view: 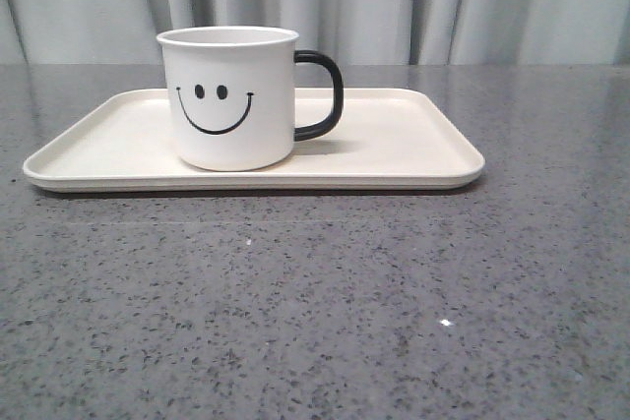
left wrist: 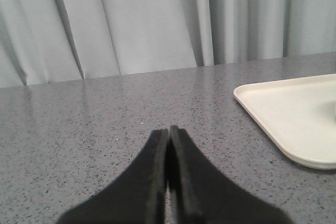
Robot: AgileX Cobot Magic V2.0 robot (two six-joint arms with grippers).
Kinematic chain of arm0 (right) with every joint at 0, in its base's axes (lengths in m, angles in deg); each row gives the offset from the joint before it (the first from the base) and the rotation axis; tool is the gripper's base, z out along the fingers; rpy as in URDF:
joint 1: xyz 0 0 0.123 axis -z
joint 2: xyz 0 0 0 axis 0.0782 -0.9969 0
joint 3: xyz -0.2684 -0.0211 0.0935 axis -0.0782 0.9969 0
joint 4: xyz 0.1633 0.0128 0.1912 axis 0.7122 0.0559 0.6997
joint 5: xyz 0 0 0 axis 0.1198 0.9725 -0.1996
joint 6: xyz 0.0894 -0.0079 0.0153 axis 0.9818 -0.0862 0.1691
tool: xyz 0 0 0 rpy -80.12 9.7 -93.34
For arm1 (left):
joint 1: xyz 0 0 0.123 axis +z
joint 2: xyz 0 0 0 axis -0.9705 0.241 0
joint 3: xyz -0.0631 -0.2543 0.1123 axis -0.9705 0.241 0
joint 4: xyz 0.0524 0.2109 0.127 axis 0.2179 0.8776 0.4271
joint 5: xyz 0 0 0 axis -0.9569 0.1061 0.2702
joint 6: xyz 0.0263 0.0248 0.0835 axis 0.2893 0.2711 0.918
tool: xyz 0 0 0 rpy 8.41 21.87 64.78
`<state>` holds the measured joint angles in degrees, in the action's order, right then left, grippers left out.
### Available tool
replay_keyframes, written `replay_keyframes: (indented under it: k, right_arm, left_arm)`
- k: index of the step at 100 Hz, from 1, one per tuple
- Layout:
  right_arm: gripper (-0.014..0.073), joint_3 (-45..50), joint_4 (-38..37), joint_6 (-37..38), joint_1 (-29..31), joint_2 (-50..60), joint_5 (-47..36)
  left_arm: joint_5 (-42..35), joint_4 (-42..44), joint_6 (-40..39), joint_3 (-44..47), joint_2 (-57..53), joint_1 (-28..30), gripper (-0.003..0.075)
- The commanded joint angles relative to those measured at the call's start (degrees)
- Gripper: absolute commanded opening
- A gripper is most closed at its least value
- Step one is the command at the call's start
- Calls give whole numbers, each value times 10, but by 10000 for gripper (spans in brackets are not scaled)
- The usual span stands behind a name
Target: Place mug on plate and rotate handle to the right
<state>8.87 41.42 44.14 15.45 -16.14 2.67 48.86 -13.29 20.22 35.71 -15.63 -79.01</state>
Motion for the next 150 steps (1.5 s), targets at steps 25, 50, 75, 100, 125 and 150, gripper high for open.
replay_keyframes:
  k: [25, 50, 75, 100, 125, 150]
  right_arm:
    - [-67, 34, 8, -8, -56, 51, -69]
    - [-67, 214, 28, -7, -113, 189, -251]
    - [-67, 343, 50, -7, -117, 284, -336]
    - [-67, 407, 60, -7, -117, 293, -351]
    - [-67, 435, 63, -8, -116, 293, -350]
    - [-67, 435, 65, -7, -116, 293, -348]
  left_arm:
    - [-42, -3, -3, 6, -17, 2, -20]
    - [-42, -3, -3, 6, -17, 2, -20]
    - [-42, -3, -3, 6, -17, 2, -20]
    - [-42, -3, -3, 6, -17, 2, -20]
    - [-42, -3, -3, 6, -17, 2, -20]
    - [-42, -3, -3, 6, -17, 2, -20]
